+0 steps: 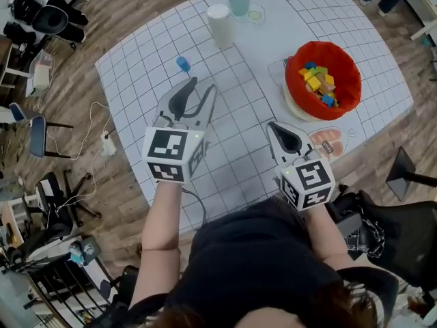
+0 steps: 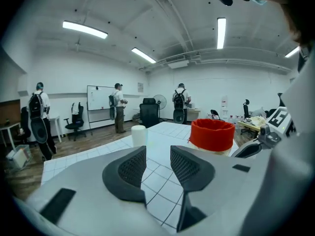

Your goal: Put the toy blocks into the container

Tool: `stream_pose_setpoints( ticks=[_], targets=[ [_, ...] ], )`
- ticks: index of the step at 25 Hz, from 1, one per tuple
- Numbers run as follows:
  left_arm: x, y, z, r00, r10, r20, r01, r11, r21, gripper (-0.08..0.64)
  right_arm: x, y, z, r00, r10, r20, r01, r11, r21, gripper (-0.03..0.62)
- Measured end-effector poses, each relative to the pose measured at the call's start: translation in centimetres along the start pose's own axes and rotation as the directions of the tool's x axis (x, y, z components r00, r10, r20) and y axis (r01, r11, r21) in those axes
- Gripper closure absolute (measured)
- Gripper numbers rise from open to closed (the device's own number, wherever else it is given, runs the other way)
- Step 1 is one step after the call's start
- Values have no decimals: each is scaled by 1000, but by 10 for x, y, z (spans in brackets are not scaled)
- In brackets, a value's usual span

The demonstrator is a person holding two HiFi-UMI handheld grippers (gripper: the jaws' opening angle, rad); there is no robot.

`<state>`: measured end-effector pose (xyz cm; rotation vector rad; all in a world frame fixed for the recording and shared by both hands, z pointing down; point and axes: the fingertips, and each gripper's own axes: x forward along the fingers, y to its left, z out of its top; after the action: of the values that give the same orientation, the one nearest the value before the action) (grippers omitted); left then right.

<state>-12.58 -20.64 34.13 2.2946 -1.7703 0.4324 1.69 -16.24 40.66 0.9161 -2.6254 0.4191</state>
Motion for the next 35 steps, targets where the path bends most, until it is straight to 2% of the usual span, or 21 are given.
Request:
stream_pose_setpoints(
  ticks=[6,10,15,23,28,35],
  targets=[
    [-11,62,-19,994,109,-23,-109,994,-24,391,29,24,3,998,51,-25,-51,998,-25,577],
    [5,93,-28,990,139,-39,-140,989,-38,391,53,25,1,996,74,-55,-75,997,-33,577],
    [56,108,-46,986,140,-87,-145,988,-58,382,74,-3,-6,991,80,-106,-83,996,-26,577],
    [91,149,-88,976,185,-114,-200,971,-133,359,93,1,-28,979,70,-191,-75,997,-18,577],
    [109,158,-110,966,222,-135,-237,965,-112,353,102,-9,-39,973,63,-223,-64,998,2,577],
    [128,162,-130,964,229,-133,-247,959,-138,347,110,-16,-55,961,50,-273,-48,999,16,577]
  ],
)
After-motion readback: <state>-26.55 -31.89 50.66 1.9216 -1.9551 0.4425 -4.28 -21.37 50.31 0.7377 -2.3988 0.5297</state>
